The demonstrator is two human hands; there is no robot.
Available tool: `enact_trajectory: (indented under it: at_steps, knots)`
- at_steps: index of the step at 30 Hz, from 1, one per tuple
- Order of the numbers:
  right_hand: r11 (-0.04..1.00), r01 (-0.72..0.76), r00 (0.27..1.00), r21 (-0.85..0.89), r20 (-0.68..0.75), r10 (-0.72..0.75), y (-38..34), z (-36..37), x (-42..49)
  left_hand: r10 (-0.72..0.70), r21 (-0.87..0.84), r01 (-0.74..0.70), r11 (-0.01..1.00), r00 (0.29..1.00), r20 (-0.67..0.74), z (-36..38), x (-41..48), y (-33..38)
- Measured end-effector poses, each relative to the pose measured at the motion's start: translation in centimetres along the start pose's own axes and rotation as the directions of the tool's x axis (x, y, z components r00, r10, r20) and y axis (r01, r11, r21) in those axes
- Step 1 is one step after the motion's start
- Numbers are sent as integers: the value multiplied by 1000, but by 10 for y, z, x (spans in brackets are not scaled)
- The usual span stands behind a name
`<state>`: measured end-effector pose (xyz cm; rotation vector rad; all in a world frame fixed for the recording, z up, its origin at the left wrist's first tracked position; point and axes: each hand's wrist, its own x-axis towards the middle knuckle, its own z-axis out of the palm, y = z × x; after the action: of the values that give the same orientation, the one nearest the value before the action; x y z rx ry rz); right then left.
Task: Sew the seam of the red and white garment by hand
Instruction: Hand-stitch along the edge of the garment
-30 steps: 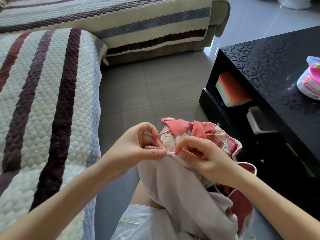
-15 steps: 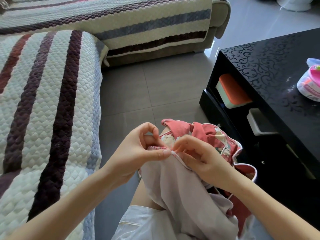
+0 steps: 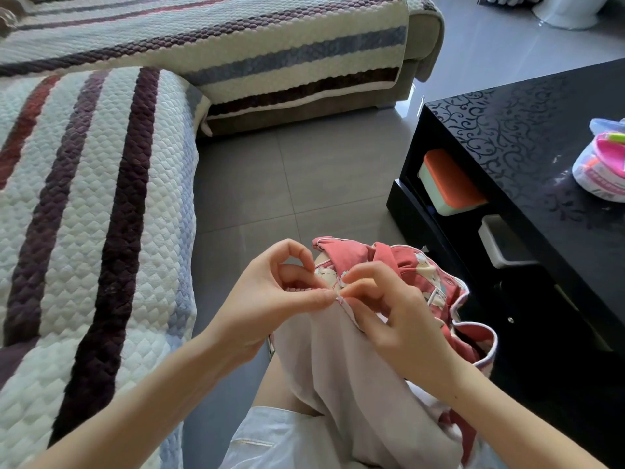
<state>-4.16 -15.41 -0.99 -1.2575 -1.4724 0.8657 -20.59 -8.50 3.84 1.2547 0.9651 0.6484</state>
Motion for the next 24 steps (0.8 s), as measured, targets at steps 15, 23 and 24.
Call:
enact_trajectory:
  at_steps: [15,23,24]
  knots:
    - [817,265,869,-512,-242,-433,-10,8,0,-26,-62,24,998,999,-28,6,2,-7]
    - [835,455,825,-308,-208,-526,-30,-1,-4,-12,5,13,1000,987,-160,9,5,-16]
    - [883,431,854,-187,-232,-466,-35,-5,-3,-29,-13,27,1000,987,-159,8,5,-17]
